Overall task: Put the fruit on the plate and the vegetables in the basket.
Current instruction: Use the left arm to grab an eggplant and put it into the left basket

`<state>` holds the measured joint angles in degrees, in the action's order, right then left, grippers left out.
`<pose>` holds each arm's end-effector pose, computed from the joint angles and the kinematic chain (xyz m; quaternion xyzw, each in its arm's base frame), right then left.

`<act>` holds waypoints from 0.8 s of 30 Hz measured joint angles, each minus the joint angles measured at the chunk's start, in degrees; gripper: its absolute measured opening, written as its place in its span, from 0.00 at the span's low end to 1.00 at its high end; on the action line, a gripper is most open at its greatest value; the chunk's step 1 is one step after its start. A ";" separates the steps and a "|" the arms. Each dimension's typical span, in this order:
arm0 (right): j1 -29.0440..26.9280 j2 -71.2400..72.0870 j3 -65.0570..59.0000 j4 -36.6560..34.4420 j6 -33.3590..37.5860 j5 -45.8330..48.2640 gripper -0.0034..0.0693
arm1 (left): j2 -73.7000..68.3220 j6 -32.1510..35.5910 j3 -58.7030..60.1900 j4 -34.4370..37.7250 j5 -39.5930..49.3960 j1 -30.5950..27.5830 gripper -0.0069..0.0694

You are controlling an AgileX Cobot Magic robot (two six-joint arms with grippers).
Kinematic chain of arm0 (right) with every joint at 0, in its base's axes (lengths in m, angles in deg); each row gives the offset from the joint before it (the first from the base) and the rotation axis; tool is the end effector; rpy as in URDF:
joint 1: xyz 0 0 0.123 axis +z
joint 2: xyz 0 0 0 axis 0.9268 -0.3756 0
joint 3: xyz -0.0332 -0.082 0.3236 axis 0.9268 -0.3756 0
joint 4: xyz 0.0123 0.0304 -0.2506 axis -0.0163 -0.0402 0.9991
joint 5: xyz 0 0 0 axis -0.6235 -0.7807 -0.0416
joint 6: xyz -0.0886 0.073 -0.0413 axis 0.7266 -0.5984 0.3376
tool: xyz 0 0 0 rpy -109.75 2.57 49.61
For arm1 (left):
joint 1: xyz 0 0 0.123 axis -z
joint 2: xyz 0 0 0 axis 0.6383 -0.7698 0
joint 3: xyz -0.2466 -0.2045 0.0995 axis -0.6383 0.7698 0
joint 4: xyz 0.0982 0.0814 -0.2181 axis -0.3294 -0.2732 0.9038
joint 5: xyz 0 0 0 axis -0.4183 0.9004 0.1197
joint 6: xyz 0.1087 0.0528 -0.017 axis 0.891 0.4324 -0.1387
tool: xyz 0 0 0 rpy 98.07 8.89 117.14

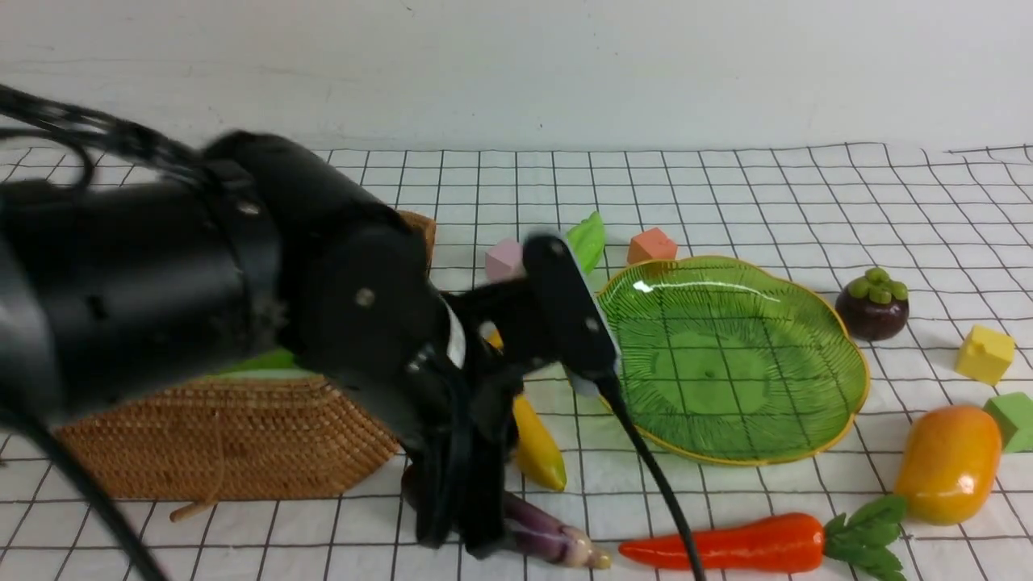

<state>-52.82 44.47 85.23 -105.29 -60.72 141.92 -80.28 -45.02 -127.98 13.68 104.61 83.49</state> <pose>-0.0394 0.0528 0.4288 -0.3341 0.7660 0.2299 0.4988 0.2513 -0.2357 0.2934 0.5877 0.7771 -0.0097 0.2251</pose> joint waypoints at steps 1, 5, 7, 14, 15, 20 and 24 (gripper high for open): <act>0.00 0.00 0.00 0.00 -0.05 0.00 0.22 | -1.36 0.43 0.00 -0.16 -0.31 0.01 0.08; 0.00 0.00 0.00 0.04 -0.28 0.00 0.22 | -5.96 4.23 0.00 -2.36 -1.15 0.01 0.18; 0.00 0.00 0.00 0.04 -0.29 0.00 0.23 | -8.34 8.70 0.00 -3.02 -1.91 0.01 0.35; 0.00 0.00 0.00 0.04 -0.34 0.00 0.23 | -13.62 16.12 -0.20 -3.55 -3.19 0.01 0.70; 0.00 0.00 0.00 0.04 -0.34 0.00 0.23 | -14.13 16.51 -0.56 -3.89 -4.14 0.01 0.71; 0.00 0.00 0.00 0.06 -0.34 0.00 0.23 | -17.71 17.18 -1.14 -6.32 -7.59 0.01 0.67; 0.00 0.00 0.00 -0.34 -0.52 0.00 0.23 | -18.70 17.18 -0.88 -7.01 -6.07 0.06 0.53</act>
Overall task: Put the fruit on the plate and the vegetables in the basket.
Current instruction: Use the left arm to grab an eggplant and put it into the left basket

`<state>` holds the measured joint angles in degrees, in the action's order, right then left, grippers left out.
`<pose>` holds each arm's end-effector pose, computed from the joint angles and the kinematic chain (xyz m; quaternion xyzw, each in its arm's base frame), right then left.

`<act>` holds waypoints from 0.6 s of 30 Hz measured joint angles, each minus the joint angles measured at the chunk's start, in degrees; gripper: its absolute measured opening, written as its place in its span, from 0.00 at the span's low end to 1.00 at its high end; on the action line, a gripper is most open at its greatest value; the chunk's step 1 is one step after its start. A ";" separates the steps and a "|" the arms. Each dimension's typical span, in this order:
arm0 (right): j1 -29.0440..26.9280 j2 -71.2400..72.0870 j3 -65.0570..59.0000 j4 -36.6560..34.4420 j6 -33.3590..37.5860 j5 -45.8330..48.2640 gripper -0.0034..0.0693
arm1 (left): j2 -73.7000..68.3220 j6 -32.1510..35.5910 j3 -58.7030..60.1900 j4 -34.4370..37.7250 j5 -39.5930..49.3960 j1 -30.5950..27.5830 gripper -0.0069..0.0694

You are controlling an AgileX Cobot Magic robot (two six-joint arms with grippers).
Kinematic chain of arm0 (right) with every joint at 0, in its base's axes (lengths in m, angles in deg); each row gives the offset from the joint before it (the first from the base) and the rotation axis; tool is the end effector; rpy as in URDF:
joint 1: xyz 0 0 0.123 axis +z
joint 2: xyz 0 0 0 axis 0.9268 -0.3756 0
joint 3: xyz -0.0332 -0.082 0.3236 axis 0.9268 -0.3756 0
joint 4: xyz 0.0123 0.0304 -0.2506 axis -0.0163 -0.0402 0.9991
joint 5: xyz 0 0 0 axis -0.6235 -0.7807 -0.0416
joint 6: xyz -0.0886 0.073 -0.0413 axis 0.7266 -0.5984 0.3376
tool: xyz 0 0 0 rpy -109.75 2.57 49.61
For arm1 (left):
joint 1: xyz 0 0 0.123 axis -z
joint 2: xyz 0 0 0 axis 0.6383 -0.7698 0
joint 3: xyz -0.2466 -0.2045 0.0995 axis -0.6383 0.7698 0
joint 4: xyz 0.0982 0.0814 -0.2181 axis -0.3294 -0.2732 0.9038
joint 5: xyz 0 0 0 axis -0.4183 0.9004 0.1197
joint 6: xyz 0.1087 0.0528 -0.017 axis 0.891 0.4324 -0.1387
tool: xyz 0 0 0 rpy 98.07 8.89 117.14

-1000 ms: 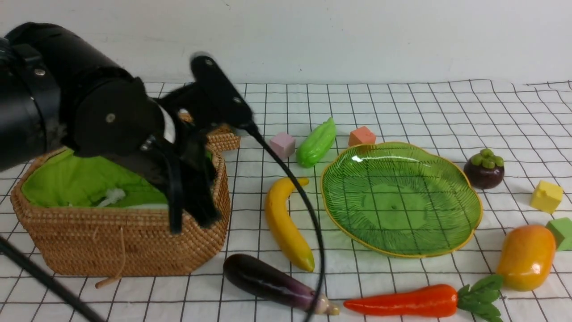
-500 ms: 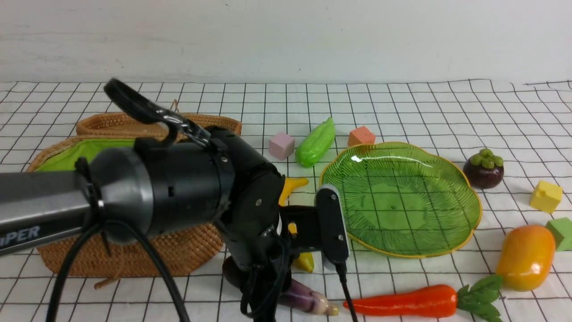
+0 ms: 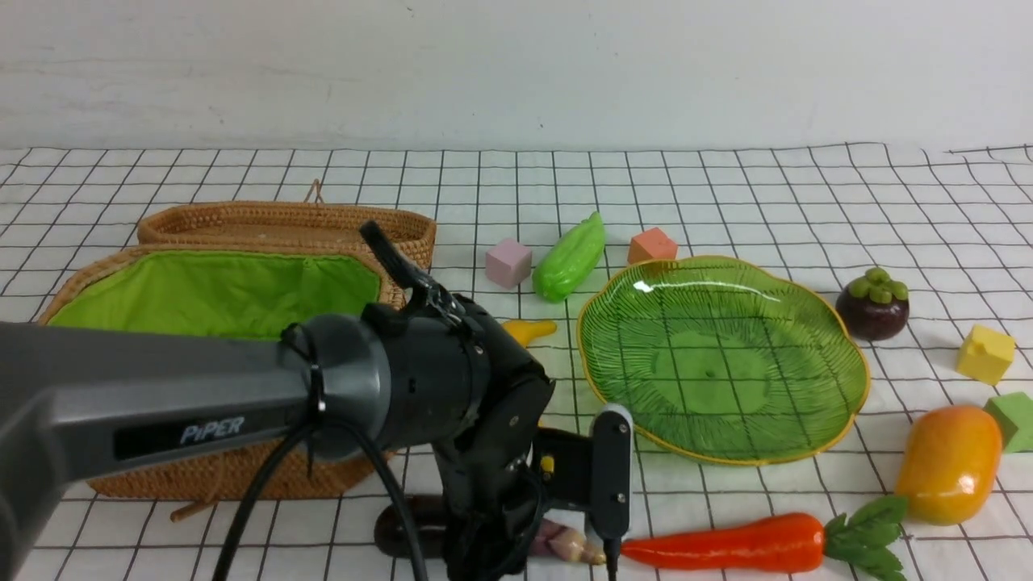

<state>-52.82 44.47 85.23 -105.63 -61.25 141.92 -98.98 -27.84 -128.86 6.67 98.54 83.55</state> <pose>-0.0398 0.0533 0.4290 -0.3309 0.7666 0.2350 0.4976 0.2961 -0.2663 0.1809 0.7393 0.6591 0.0646 0.1219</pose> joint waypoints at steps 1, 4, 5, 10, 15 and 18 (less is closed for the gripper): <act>0.00 0.00 0.00 -0.06 -0.06 0.00 0.23 | 0.00 0.00 0.00 -0.30 0.15 0.00 0.53; 0.00 0.00 0.00 -0.20 -0.17 0.00 0.23 | 0.00 0.00 0.00 -1.05 0.51 0.00 0.53; 0.00 0.00 0.00 -0.20 -0.17 0.00 0.23 | 0.05 0.00 0.00 -1.42 1.05 0.01 0.53; 0.00 0.00 0.00 -0.20 -0.17 0.00 0.24 | 3.73 -0.90 0.47 -2.35 6.34 1.63 0.53; 0.00 0.00 0.00 -0.48 -0.17 -0.11 0.24 | 16.89 -6.20 0.58 -5.84 7.43 4.84 0.53; 0.00 0.00 0.00 -0.73 0.01 -3.84 0.24 | 24.14 -11.31 0.58 -11.90 8.03 2.62 0.53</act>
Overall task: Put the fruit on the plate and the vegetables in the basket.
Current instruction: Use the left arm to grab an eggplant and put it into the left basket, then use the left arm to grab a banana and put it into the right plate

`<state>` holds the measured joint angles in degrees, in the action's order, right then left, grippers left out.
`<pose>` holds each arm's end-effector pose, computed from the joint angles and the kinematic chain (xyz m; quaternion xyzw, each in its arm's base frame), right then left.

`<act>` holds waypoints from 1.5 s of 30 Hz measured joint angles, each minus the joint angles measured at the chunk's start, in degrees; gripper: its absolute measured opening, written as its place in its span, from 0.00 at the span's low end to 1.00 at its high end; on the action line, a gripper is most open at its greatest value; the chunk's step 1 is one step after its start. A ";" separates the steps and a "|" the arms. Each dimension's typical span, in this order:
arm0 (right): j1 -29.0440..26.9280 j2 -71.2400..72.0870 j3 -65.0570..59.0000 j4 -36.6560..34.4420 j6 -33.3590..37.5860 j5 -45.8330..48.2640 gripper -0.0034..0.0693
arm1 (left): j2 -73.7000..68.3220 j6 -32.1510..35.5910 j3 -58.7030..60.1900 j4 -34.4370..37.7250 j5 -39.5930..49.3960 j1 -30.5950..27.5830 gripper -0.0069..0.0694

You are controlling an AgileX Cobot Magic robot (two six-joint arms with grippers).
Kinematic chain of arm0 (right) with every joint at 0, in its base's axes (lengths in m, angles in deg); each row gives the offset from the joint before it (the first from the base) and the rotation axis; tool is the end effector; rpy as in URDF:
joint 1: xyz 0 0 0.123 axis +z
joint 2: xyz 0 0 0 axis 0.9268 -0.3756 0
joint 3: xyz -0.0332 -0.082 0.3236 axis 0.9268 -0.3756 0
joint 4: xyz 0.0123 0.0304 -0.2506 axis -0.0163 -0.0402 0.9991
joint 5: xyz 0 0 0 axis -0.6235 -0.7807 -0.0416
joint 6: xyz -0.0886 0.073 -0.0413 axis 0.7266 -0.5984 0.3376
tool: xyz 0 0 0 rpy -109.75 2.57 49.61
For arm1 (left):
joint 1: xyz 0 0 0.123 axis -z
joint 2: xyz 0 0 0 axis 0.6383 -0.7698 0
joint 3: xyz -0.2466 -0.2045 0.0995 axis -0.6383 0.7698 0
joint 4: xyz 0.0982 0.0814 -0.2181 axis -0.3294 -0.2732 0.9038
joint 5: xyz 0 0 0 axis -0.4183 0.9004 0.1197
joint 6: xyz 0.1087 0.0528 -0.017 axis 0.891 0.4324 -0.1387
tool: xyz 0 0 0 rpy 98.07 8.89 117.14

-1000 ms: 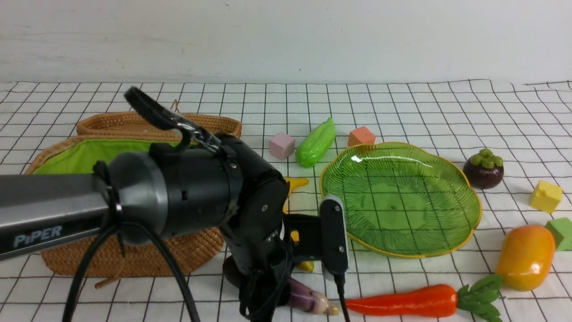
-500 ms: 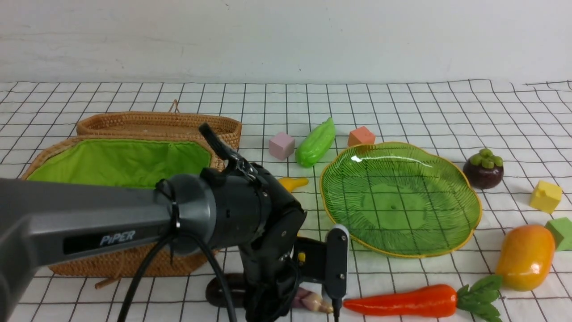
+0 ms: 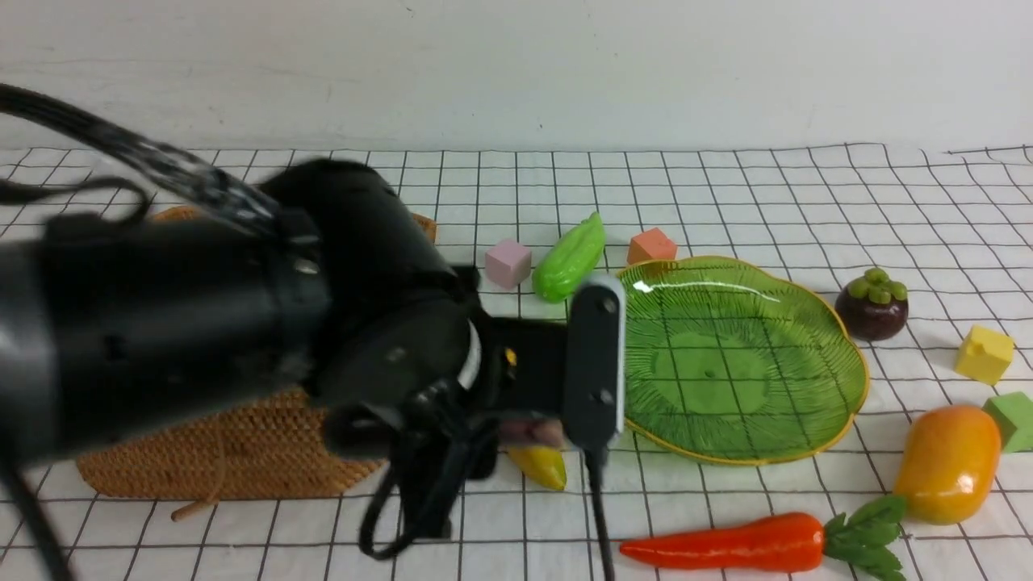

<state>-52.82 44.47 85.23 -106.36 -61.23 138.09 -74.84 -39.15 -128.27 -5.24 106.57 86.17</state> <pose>-0.0363 0.0541 0.4365 -0.3176 0.7522 0.2408 0.5247 0.2483 -0.2126 0.3310 0.6816 0.6663 0.1411 0.2676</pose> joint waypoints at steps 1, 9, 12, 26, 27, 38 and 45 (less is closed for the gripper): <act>0.00 0.00 0.00 0.00 0.00 -1.46 0.24 | 1.73 -1.05 0.00 -1.59 0.22 -1.61 0.53; 0.00 0.00 0.00 0.06 0.02 -6.83 0.24 | 4.14 -1.08 0.04 -6.15 0.74 -17.16 0.53; 0.00 0.00 0.00 0.00 0.02 -6.78 0.24 | 3.06 -0.69 0.06 -6.15 -2.11 -21.99 0.53; 0.00 0.00 0.00 0.05 0.02 -6.17 0.24 | 2.20 -0.57 0.17 -4.31 -2.40 -25.13 0.85; 0.00 0.00 0.00 0.05 0.02 -6.17 0.24 | 2.48 -0.96 0.17 -2.14 -2.19 -25.13 0.83; 0.00 0.00 0.00 8.98 -9.81 -3.73 0.25 | -0.39 -18.35 -3.28 30.74 -3.90 -12.75 0.07; 0.00 0.00 0.00 11.10 -11.36 -0.18 0.25 | -18.80 -39.61 -18.15 27.46 8.91 -9.75 0.28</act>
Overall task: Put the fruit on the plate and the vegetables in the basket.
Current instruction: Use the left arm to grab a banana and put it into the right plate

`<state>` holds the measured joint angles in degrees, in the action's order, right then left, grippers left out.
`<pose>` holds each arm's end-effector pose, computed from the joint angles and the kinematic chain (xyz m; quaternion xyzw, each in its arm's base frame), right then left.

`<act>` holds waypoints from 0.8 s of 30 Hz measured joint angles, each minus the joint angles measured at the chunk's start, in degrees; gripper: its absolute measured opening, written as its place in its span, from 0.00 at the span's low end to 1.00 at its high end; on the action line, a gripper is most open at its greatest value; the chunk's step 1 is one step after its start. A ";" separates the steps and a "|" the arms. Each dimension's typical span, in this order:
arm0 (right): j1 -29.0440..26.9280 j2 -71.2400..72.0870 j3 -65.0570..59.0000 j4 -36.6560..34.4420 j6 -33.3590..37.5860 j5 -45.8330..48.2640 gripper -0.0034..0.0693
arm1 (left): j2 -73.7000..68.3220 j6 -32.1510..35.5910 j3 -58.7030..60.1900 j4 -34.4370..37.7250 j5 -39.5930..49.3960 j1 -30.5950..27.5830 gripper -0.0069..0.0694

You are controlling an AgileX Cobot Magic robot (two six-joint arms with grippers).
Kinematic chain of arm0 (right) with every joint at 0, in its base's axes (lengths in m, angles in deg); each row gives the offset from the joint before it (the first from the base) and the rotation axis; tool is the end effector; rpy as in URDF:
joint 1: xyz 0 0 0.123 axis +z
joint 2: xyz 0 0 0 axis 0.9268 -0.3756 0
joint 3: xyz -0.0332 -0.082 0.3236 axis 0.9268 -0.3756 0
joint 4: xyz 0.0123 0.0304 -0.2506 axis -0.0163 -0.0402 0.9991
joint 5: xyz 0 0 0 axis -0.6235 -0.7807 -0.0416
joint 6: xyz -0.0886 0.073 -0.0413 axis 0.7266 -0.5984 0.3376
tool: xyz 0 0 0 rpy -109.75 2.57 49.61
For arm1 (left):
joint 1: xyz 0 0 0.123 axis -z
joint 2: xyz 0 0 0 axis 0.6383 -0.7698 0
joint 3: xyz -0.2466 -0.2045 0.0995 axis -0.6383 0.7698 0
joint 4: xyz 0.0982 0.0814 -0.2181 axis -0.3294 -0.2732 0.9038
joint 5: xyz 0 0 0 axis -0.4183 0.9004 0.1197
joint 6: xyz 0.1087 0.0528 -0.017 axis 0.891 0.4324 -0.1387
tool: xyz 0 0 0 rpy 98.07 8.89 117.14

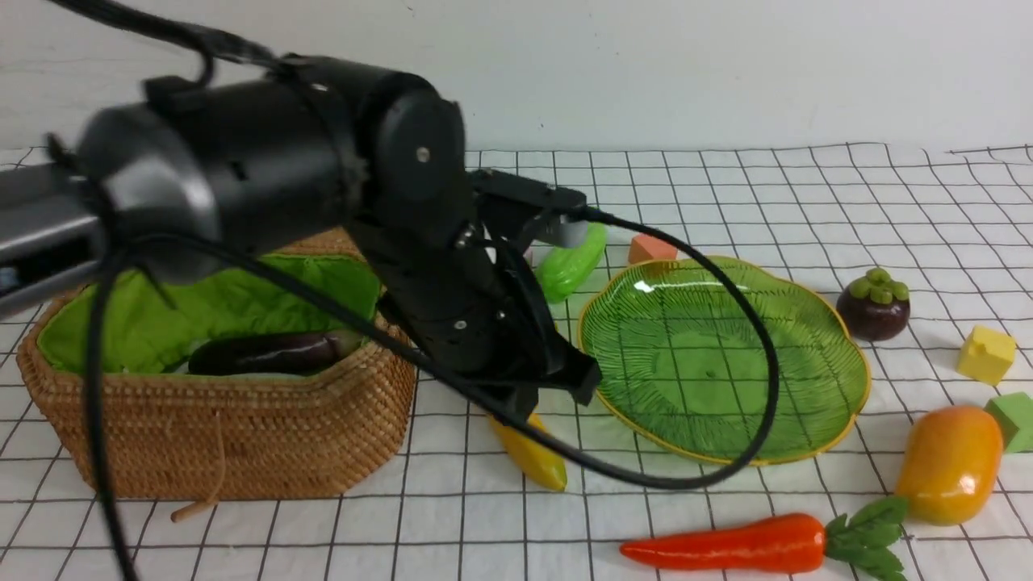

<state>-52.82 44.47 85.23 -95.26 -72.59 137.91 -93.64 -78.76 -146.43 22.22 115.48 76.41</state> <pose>-0.0245 0.0370 0.4293 -0.2292 0.8021 0.1994 0.5141 0.3242 -0.2555 0.2921 0.2528 0.9504 -0.1071 0.1465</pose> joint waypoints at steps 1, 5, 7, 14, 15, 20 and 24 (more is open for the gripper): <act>0.00 0.00 0.00 0.00 0.00 0.26 0.26 | -2.32 -1.29 -1.13 -0.44 0.73 0.00 0.35; 0.00 0.00 0.00 0.16 0.00 1.40 0.26 | -8.88 -7.56 -5.34 -3.68 1.28 0.00 0.58; 0.00 0.00 0.00 0.22 0.00 1.45 0.26 | -12.08 -12.51 -7.63 -7.30 0.99 0.00 0.67; 0.00 0.00 0.00 0.39 0.94 1.93 0.27 | -17.37 -24.72 -10.58 -14.48 -2.43 0.00 0.75; 0.00 0.00 0.00 0.39 0.94 2.13 0.27 | -17.74 -25.39 -10.64 -14.60 -3.25 0.03 0.75; 0.00 0.00 0.00 0.39 1.00 3.29 0.27 | -19.81 -26.28 -10.64 -14.34 -6.24 0.03 0.73; 0.00 0.00 0.00 0.39 1.04 3.99 0.27 | -19.86 -26.28 -10.69 -14.34 -6.65 0.03 0.67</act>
<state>-52.82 44.47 85.23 -94.87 -71.54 141.89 -113.51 -105.04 -157.12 7.88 108.83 76.44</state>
